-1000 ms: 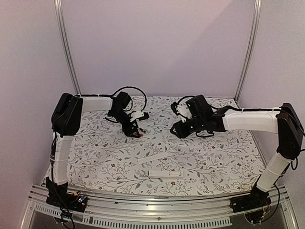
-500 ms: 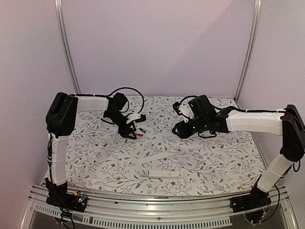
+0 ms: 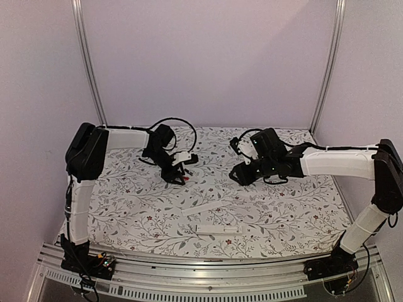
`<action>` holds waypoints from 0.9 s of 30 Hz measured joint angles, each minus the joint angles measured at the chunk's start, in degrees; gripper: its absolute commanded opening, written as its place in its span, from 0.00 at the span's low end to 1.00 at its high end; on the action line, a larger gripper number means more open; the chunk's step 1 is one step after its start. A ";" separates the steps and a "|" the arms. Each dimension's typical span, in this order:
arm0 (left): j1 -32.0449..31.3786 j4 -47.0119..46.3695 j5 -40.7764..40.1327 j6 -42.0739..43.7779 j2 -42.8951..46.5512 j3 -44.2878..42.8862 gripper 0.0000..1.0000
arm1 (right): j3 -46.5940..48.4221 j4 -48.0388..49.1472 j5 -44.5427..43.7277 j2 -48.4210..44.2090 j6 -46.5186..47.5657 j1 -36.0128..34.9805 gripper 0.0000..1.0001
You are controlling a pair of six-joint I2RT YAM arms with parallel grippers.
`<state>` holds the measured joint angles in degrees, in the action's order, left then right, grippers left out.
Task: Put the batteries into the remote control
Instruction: Pick up the battery from the center of the board, then charge the battery.
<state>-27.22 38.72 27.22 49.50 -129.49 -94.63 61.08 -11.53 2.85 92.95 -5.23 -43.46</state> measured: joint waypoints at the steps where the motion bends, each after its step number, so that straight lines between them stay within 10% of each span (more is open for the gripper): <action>1: -0.20 -0.13 -0.13 -0.02 -0.02 0.00 0.55 | 0.00 0.00 0.00 0.00 0.00 0.00 0.46; 9: -1.25 -0.70 -3.85 0.04 0.00 -0.09 0.43 | -0.57 0.02 -0.02 -1.07 0.09 0.00 0.47; 14: -1.38 -1.84 -5.05 -0.24 0.04 0.00 0.02 | -0.72 0.00 0.00 -1.66 0.11 0.00 0.47; 27: -1.55 -8.87 1.27 -8.81 9.53 10.84 0.00 | -2.27 1.18 2.36 -7.89 -1.03 0.00 0.49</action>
<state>-28.77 29.85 28.49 40.69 -119.96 -83.79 58.81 -10.35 5.21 85.06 -6.26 -43.46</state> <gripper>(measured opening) 0.042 0.484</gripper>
